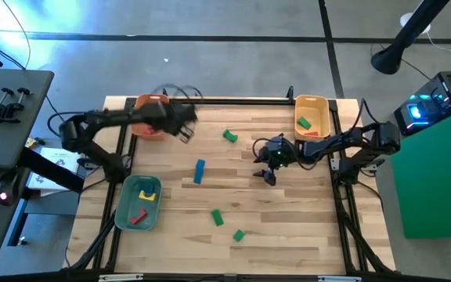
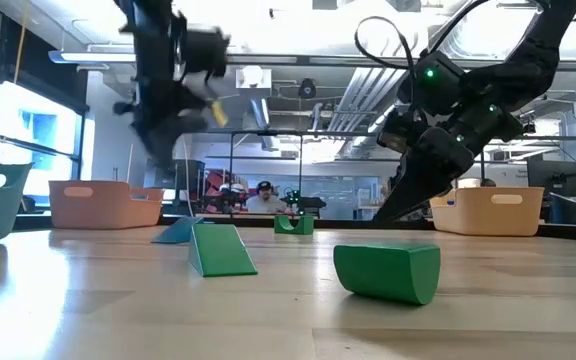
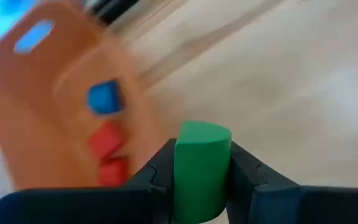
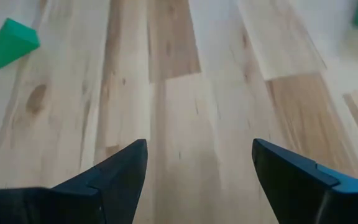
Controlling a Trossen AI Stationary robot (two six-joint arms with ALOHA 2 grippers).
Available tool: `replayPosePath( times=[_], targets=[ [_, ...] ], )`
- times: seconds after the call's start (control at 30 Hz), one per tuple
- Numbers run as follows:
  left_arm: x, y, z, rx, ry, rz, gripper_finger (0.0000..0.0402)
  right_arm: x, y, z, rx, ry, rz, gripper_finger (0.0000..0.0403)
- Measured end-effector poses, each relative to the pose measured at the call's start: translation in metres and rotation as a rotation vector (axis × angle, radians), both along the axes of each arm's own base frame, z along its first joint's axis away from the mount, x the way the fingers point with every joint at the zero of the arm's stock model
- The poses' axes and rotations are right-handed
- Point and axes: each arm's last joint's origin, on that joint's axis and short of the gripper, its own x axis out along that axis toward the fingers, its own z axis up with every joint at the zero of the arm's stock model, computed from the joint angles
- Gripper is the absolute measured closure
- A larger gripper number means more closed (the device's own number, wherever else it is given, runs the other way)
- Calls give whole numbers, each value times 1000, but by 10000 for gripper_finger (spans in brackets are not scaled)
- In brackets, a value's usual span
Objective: Sort blocks by size
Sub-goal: Put the green half circle block into the orange bin
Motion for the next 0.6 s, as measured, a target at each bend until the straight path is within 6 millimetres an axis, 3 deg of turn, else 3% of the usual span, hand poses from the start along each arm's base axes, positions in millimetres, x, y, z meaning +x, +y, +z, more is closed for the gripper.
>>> replayPosePath(
  times=[0.1, 0.23, 0.4, 0.6],
  targets=[
    [-21, 37, -7, -73, 73, 45, 335, 2, 2, 2, -19, -24, 22, 118],
    [-45, 67, -11, -116, 95, 112, 334, 2, 5, 2, -13, -24, 29, 117],
    [-60, 86, -19, -187, 111, 108, 333, 3, 7, 2, -14, -31, 38, 117],
    [-57, 96, -45, -255, 208, 83, 329, 4, 7, 3, -18, -39, 40, 117]
  ],
)
